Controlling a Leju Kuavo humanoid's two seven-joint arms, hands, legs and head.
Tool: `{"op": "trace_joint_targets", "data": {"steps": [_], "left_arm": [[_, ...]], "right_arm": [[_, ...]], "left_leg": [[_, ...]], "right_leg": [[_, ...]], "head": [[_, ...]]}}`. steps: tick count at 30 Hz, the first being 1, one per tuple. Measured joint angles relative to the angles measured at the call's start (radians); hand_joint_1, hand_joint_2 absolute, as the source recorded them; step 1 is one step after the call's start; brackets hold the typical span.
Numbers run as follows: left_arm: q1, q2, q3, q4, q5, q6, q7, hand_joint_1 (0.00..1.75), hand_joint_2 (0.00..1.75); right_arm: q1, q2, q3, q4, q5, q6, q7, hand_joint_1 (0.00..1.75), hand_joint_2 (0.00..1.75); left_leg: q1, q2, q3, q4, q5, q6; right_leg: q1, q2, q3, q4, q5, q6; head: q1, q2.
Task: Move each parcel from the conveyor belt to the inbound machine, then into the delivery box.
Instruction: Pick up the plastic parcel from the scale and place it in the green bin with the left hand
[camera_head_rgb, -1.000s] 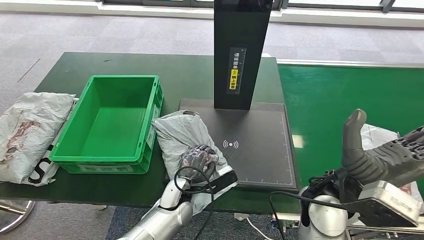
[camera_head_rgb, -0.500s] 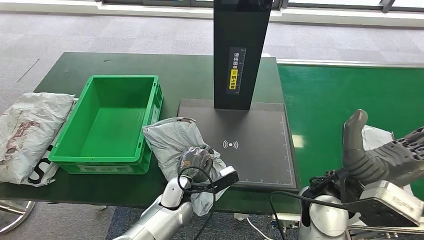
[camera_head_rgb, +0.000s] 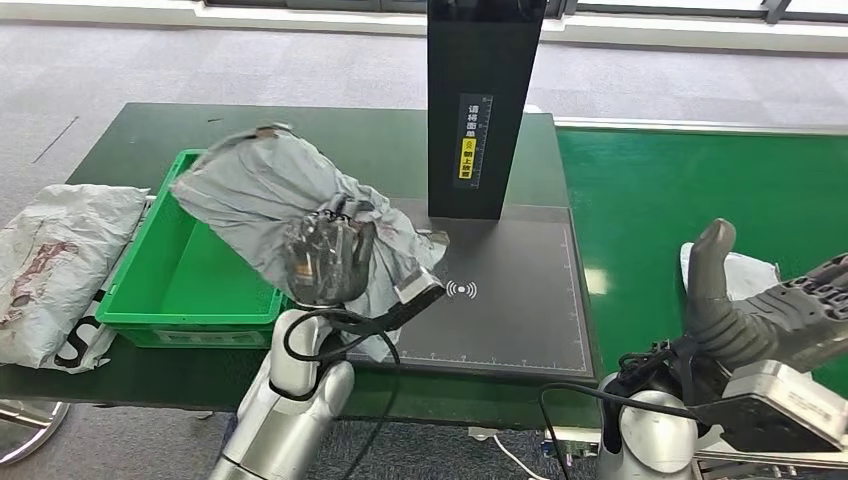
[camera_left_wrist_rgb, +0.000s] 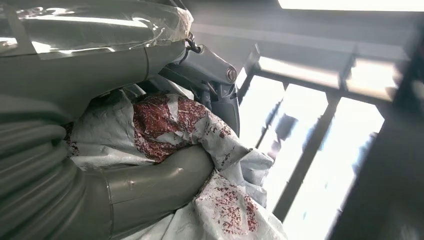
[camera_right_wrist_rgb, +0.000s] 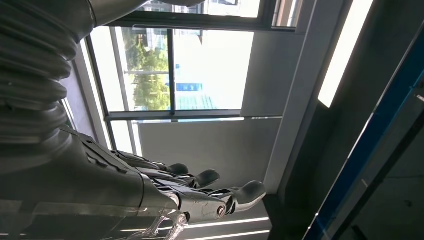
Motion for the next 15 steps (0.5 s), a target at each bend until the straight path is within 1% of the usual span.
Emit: {"op": "trace_joint_targets", "data": {"steps": [2, 3, 4, 8, 10, 12, 13, 14, 15], "left_arm": [[-0.021, 0.057, 0.029, -0.247, -0.031, 0.001, 0.091, 1.75, 1.75], [-0.040, 0.092, 0.034, -0.341, -0.034, 0.001, 0.151, 1.75, 1.75], [-0.066, 0.130, 0.030, -0.400, -0.035, 0.001, 0.210, 1.75, 1.75], [-0.113, 0.194, 0.004, -0.453, -0.035, 0.001, 0.280, 1.75, 1.75], [-0.148, 0.236, -0.028, -0.461, -0.035, 0.000, 0.376, 1.75, 1.75], [-0.196, 0.280, -0.077, -0.448, -0.035, 0.000, 0.511, 1.75, 1.75], [-0.216, 0.295, -0.099, -0.434, -0.035, 0.000, 0.559, 1.75, 1.75], [-0.228, 0.303, -0.116, -0.413, -0.035, 0.000, 0.589, 1.75, 1.75], [-0.235, 0.307, -0.124, -0.388, -0.034, -0.001, 0.593, 1.75, 1.75]], "right_arm": [[0.000, 0.000, 0.000, 0.003, -0.004, 0.000, 0.001, 0.00, 1.75], [0.000, 0.000, 0.000, 0.004, -0.006, 0.000, 0.001, 0.00, 1.75], [-0.001, 0.000, 0.000, 0.006, -0.008, 0.000, 0.001, 0.00, 1.75], [-0.001, 0.000, 0.000, 0.011, -0.008, 0.000, 0.001, 0.00, 1.75], [-0.001, 0.000, 0.000, 0.014, -0.008, 0.000, 0.001, 0.00, 1.75], [-0.002, 0.000, 0.001, 0.017, -0.008, 0.000, 0.001, 0.00, 1.75], [-0.002, 0.000, 0.001, 0.018, -0.009, 0.000, 0.001, 0.00, 1.75], [-0.002, 0.000, 0.002, 0.019, -0.009, 0.000, 0.001, 0.00, 1.75], [-0.002, 0.000, 0.003, 0.020, -0.009, 0.000, 0.001, 0.00, 1.75]], "left_leg": [[0.000, 0.000, 0.000, 0.000, 0.000, -0.001], [0.001, 0.000, -0.001, 0.000, 0.001, -0.001], [0.001, 0.000, -0.001, 0.000, 0.001, -0.001], [0.001, 0.000, -0.001, 0.000, 0.001, -0.001], [0.001, 0.000, -0.001, 0.000, 0.001, -0.001], [0.001, -0.001, -0.001, 0.000, 0.001, -0.001], [0.001, -0.001, -0.001, 0.000, 0.001, -0.001], [0.001, -0.001, -0.001, 0.000, 0.001, -0.001], [0.001, -0.001, -0.001, 0.000, 0.001, -0.001]], "right_leg": [[0.000, 0.000, -0.001, 0.000, 0.000, 0.000], [0.001, 0.000, -0.001, 0.000, 0.000, -0.001], [0.001, 0.000, -0.001, 0.000, 0.000, -0.001], [0.001, 0.000, -0.001, 0.000, 0.000, -0.001], [0.001, 0.000, -0.001, 0.000, 0.000, -0.001], [0.001, 0.000, -0.001, 0.000, 0.000, -0.001], [0.000, -0.001, -0.001, 0.000, 0.000, -0.001], [0.000, -0.001, -0.001, 0.000, 0.000, -0.001], [0.000, -0.001, 0.000, 0.000, 0.000, -0.001]], "head": [[0.000, 0.000], [0.000, 0.000], [0.000, 0.000], [0.000, 0.000], [0.000, 0.000], [0.000, 0.000], [0.000, 0.000], [0.000, 0.000], [0.000, 0.000]]}}
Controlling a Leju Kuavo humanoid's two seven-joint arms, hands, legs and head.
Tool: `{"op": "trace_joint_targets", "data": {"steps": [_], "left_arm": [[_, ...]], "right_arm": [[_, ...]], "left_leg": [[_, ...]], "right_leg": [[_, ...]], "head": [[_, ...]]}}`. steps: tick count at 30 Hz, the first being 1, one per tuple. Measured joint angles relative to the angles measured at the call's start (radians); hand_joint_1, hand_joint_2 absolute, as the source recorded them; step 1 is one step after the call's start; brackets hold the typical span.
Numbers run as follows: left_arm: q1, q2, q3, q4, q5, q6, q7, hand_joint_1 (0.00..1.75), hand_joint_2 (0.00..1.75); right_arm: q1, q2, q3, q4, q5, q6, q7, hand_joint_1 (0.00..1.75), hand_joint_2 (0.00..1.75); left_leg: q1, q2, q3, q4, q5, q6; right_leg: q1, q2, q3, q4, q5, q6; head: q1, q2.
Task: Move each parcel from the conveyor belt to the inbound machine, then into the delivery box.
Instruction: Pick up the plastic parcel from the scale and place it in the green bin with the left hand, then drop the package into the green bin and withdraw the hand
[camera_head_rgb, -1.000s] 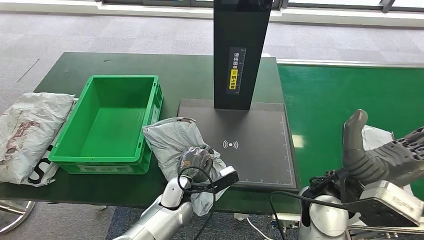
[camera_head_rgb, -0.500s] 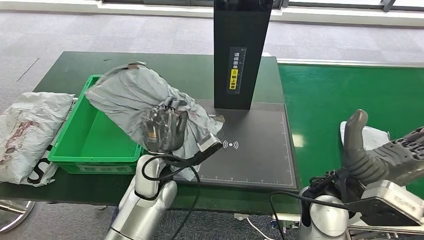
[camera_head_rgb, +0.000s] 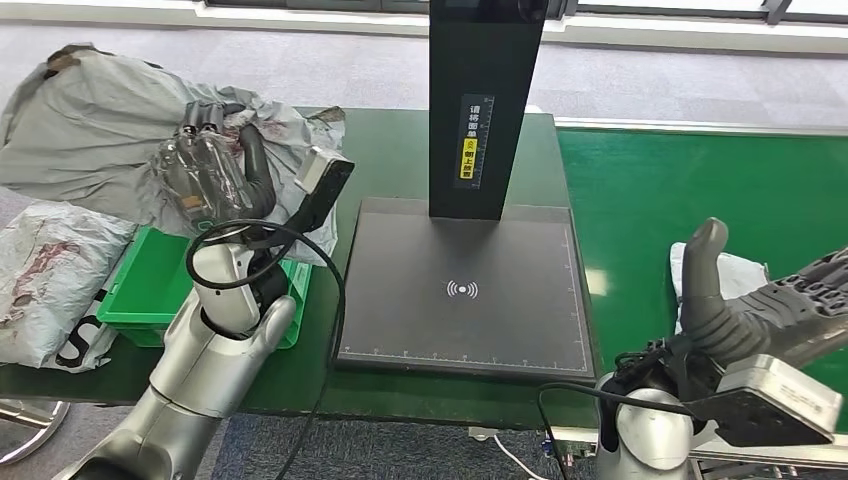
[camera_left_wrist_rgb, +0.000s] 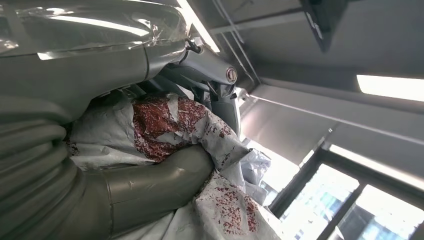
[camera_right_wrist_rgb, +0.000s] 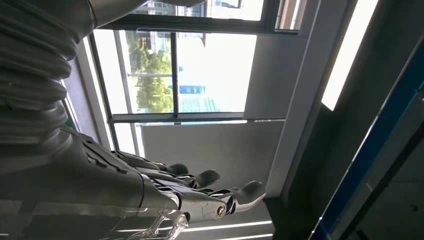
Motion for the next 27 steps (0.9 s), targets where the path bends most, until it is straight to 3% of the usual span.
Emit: {"op": "trace_joint_targets", "data": {"steps": [3, 6, 8, 16, 20, 27], "left_arm": [[-0.009, -0.001, 0.015, 0.083, 0.010, -0.001, -0.090, 1.75, 1.75], [-0.019, -0.018, 0.100, 0.155, 0.012, -0.001, -0.208, 1.75, 1.75], [-0.025, -0.031, 0.156, 0.195, 0.011, -0.001, -0.230, 1.75, 1.75], [-0.033, -0.049, 0.228, 0.268, 0.014, -0.001, -0.236, 1.75, 1.75], [-0.050, -0.054, 0.307, 0.342, 0.026, -0.001, -0.254, 1.75, 1.75], [-0.078, -0.031, 0.391, 0.483, 0.000, -0.001, -0.179, 1.75, 1.75]], "right_arm": [[0.000, 0.000, 0.002, 0.000, -0.003, 0.000, 0.000, 0.00, 1.75], [0.000, 0.000, 0.002, 0.000, -0.006, 0.000, 0.000, 0.00, 1.75], [0.000, 0.000, 0.002, 0.000, -0.007, 0.000, 0.000, 0.00, 1.75], [0.000, 0.000, 0.003, 0.000, -0.009, 0.000, 0.000, 0.00, 1.75], [-0.001, 0.000, 0.007, 0.000, -0.010, 0.000, 0.000, 0.00, 1.75], [-0.001, 0.000, 0.008, 0.001, -0.011, 0.000, 0.000, 0.00, 1.75]], "left_leg": [[0.000, 0.001, 0.000, 0.000, 0.000, 0.000], [0.000, 0.002, 0.000, 0.000, 0.000, 0.000], [0.000, 0.002, 0.000, 0.000, 0.000, 0.000], [0.000, 0.002, 0.000, 0.000, 0.000, 0.000], [0.000, 0.002, 0.000, 0.000, 0.000, 0.000], [0.000, 0.002, 0.000, 0.000, 0.000, 0.000]], "right_leg": [[0.000, 0.001, 0.000, 0.000, 0.000, 0.000], [0.000, 0.001, -0.001, 0.000, 0.000, 0.000], [0.000, 0.002, -0.001, 0.000, 0.000, 0.000], [0.000, 0.001, -0.001, 0.000, 0.000, 0.000], [0.000, 0.001, -0.001, 0.000, 0.000, 0.000], [0.000, 0.001, -0.001, 0.000, 0.000, 0.000]], "head": [[0.000, 0.000], [0.000, 0.000], [0.000, 0.000], [0.000, 0.000], [0.000, 0.000], [0.000, 0.000]]}}
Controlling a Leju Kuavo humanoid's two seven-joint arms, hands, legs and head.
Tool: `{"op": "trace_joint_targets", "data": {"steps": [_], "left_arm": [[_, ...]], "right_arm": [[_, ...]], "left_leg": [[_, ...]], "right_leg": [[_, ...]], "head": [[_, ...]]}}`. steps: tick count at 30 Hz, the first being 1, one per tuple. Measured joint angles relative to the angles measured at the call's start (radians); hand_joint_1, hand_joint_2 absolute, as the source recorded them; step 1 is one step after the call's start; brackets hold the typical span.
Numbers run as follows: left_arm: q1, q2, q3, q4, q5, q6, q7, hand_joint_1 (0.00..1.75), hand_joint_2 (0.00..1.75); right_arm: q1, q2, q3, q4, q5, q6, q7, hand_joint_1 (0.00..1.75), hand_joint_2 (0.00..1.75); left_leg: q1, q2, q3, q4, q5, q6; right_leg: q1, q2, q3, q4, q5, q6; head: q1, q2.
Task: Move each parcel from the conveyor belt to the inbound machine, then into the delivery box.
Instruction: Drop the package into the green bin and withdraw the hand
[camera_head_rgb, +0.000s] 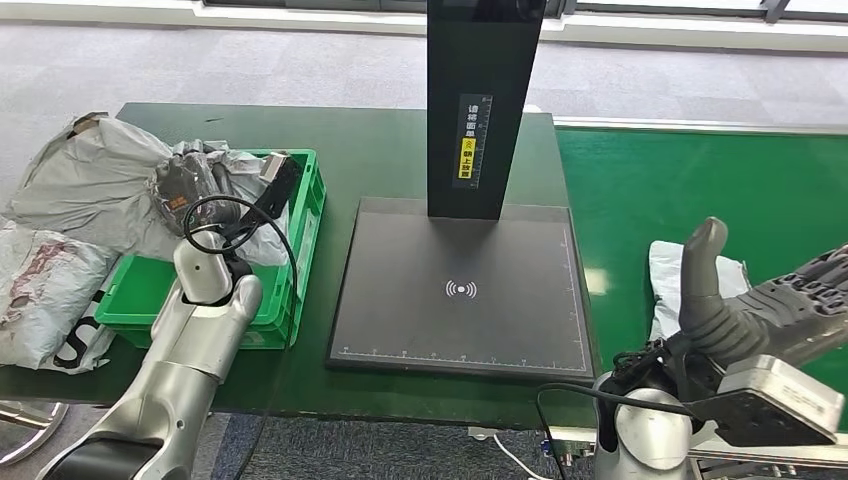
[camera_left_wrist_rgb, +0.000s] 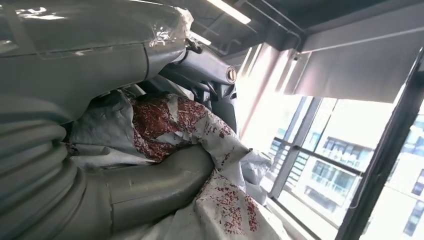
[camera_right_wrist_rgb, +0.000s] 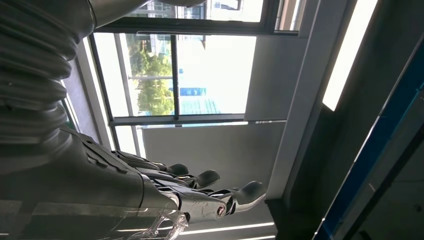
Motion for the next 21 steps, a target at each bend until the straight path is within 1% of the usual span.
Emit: {"op": "trace_joint_targets", "data": {"steps": [9, 12, 14, 16, 18, 21], "left_arm": [[-0.004, 0.009, 0.128, 0.053, 0.000, 0.000, -0.016, 1.75, 1.75], [-0.004, 0.011, 0.156, 0.059, 0.000, 0.000, -0.017, 1.73, 1.75], [-0.004, 0.011, 0.168, 0.061, 0.000, 0.000, -0.019, 0.99, 1.75], [-0.004, 0.012, 0.178, 0.062, 0.000, 0.000, -0.021, 0.13, 1.75], [-0.004, 0.012, 0.184, 0.061, 0.000, 0.000, -0.021, 0.00, 1.75], [-0.004, 0.013, 0.189, 0.060, 0.000, 0.000, 0.003, 0.00, 1.75]], "right_arm": [[0.000, 0.000, 0.000, 0.000, -0.001, 0.000, 0.000, 0.00, 1.75], [0.000, 0.000, 0.000, 0.000, -0.003, 0.000, 0.000, 0.00, 1.75], [0.000, 0.000, 0.000, 0.000, -0.003, 0.000, 0.000, 0.00, 1.75], [0.000, 0.000, 0.000, 0.001, -0.003, 0.000, 0.000, 0.00, 1.75], [0.000, 0.000, 0.000, 0.003, -0.003, 0.000, 0.000, 0.00, 1.75], [-0.001, 0.000, 0.000, 0.007, -0.004, 0.000, 0.000, 0.00, 1.75]], "left_leg": [[0.000, 0.000, 0.000, 0.000, 0.000, 0.000], [0.000, 0.000, 0.000, 0.000, 0.000, 0.000], [0.000, 0.000, 0.000, 0.000, 0.000, 0.000], [0.000, 0.000, 0.000, 0.000, 0.000, 0.000], [0.000, 0.000, 0.000, 0.000, 0.000, 0.000], [0.000, 0.000, 0.000, 0.000, 0.000, 0.000]], "right_leg": [[0.000, 0.000, 0.000, 0.000, 0.000, 0.000], [0.000, 0.000, 0.000, 0.000, 0.000, 0.000], [0.000, 0.000, 0.000, 0.000, 0.000, 0.000], [0.000, 0.000, 0.000, 0.000, 0.000, 0.000], [0.000, 0.000, 0.000, 0.000, 0.000, 0.000], [0.000, 0.000, 0.000, 0.000, 0.000, 0.000]], "head": [[0.000, 0.000], [0.000, 0.000], [0.000, 0.000], [0.000, 0.000], [0.000, 0.000], [0.000, 0.000]]}}
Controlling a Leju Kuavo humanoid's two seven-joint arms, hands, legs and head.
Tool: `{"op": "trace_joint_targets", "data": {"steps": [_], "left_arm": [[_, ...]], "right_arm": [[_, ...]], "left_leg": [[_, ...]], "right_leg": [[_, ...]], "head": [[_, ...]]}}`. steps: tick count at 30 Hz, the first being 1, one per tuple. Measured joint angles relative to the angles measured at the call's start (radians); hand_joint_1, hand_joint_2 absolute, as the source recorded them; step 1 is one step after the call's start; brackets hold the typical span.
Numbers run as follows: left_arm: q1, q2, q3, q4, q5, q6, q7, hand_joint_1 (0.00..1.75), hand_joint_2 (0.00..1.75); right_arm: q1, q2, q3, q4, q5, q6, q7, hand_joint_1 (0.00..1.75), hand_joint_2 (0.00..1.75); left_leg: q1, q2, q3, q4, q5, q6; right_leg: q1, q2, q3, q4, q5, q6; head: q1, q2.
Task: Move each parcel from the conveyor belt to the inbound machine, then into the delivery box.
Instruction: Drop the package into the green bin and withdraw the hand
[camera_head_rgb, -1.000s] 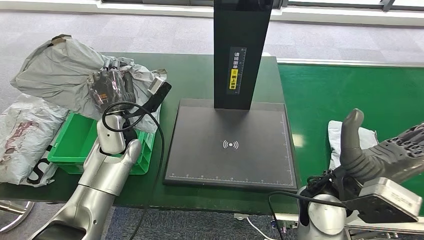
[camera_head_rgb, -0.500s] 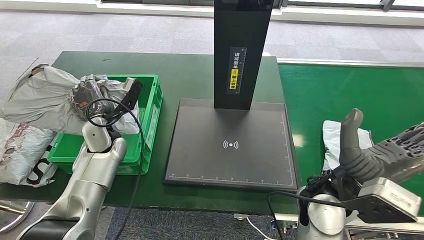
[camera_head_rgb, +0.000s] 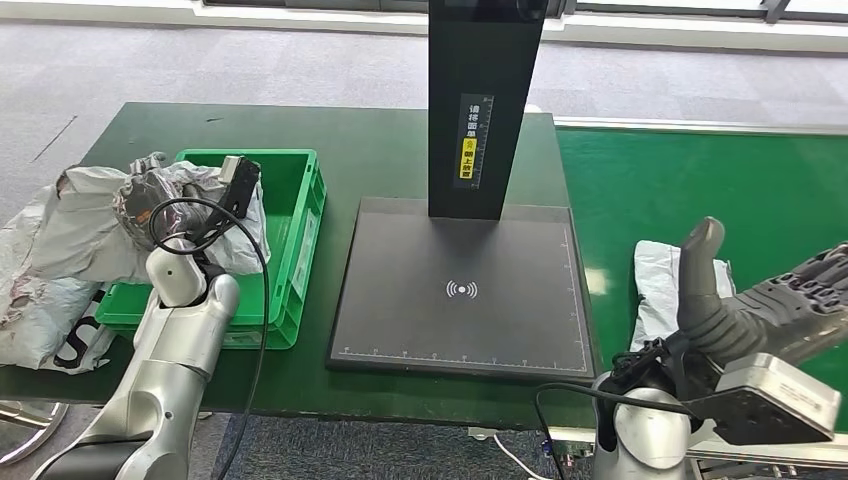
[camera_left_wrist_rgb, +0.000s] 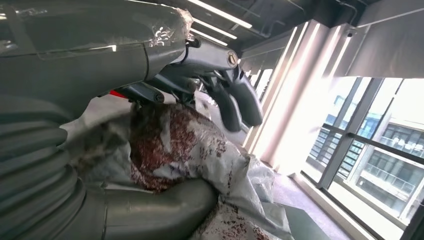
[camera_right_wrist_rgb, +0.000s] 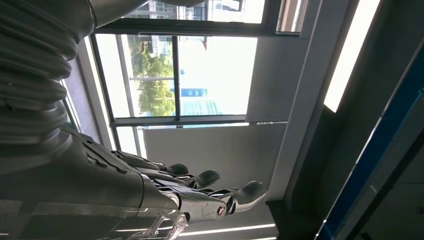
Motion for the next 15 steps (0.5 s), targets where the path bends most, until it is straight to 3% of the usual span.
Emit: {"op": "trace_joint_targets", "data": {"steps": [4, 15], "left_arm": [[0.002, 0.005, 0.016, 0.001, 0.000, 0.000, 0.024, 0.00, 1.75], [0.018, 0.010, 0.072, -0.023, 0.000, 0.000, -0.016, 0.00, 1.75]], "right_arm": [[-0.001, 0.000, 0.000, 0.006, -0.001, 0.000, 0.000, 0.00, 1.75], [-0.004, 0.000, -0.001, 0.042, 0.004, 0.000, 0.000, 0.00, 1.75]], "left_leg": [[0.000, 0.000, 0.000, 0.000, 0.000, 0.000], [0.000, 0.000, 0.000, 0.000, 0.000, 0.000]], "right_leg": [[0.000, 0.000, 0.000, 0.000, 0.000, 0.000], [0.000, 0.000, 0.000, 0.000, 0.000, 0.000]], "head": [[0.000, 0.000], [0.000, 0.000]]}}
